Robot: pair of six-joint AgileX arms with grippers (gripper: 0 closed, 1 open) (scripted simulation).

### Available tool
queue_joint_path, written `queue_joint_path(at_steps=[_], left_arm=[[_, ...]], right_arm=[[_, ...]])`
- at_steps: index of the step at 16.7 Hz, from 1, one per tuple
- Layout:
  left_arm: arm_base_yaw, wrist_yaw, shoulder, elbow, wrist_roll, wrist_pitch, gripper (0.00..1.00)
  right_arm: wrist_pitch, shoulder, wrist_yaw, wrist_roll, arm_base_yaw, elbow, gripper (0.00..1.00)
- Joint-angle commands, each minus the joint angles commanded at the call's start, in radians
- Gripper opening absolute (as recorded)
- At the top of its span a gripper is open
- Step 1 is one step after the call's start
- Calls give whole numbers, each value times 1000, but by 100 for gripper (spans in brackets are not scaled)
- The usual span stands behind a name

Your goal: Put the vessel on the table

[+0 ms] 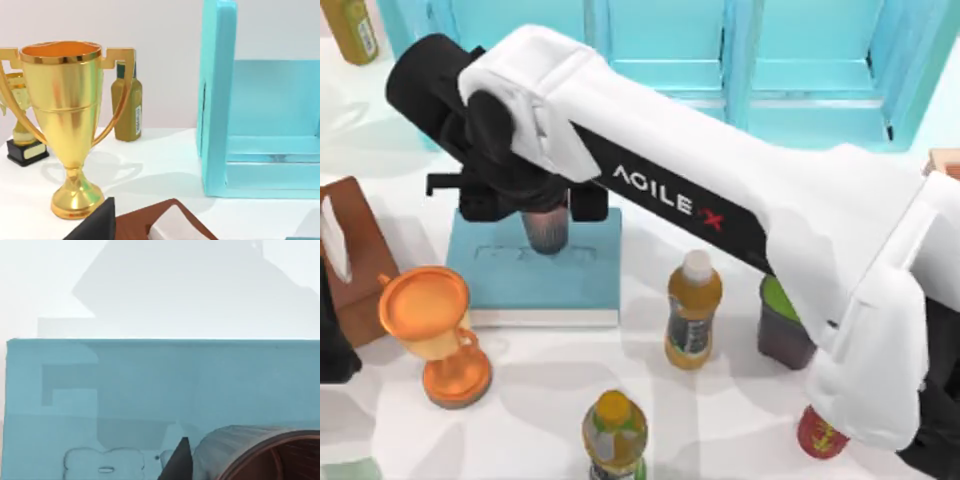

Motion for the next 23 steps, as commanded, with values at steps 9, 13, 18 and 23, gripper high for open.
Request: queue_joint_path(at_steps=[9,13,18,23], left_arm=[[0,0,0,0,0,0,100],[0,0,0,0,0,0,100],[0,0,0,0,0,0,100],[0,0,0,0,0,0,100]], right_arm=[[-219,95,-8,3,-9,308,0],[-209,83,-9,2,-7,293,0],[-108,-61,-12,-34,-30,86,0],[51,-288,-23,-81,-76,-313,0]])
